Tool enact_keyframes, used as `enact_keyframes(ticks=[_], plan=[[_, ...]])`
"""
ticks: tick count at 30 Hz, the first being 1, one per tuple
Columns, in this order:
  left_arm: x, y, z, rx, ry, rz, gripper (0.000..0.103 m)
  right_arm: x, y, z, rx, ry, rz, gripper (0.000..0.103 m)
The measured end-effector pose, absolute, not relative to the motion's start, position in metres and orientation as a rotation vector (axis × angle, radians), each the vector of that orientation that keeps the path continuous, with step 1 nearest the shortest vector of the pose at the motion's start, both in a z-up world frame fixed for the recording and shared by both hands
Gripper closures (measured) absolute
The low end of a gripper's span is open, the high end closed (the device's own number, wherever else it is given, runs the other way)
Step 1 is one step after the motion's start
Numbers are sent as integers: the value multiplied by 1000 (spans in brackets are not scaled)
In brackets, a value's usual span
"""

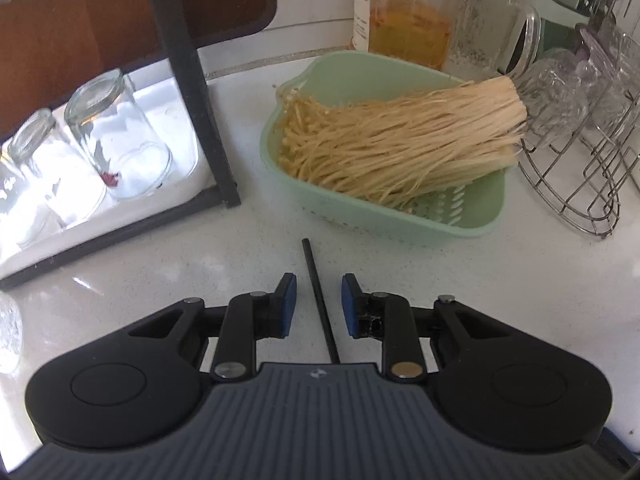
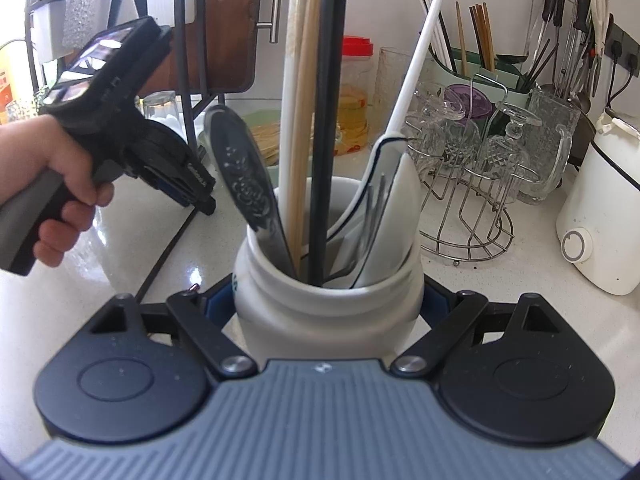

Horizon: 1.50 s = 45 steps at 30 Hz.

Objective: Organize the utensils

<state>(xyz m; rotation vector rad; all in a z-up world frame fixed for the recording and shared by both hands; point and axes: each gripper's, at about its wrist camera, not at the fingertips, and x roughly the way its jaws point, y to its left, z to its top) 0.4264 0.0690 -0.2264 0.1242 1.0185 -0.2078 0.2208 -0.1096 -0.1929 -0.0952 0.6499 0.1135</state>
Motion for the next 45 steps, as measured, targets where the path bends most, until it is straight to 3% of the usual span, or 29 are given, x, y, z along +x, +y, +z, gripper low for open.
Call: enact_keyframes(ticks=[2, 11, 30, 45], plan=[[428, 66, -226, 135, 1023, -204, 97, 221, -110, -193, -96, 649, 116, 11], [420, 73, -216, 86, 1050, -193, 100, 223, -110, -194, -98, 646, 123, 11], [312, 92, -103, -105, 829, -281, 100, 224, -110, -194, -106, 643, 137, 11], [239, 83, -49, -89, 715, -373, 101, 223, -110, -194, -107, 638, 142, 11]])
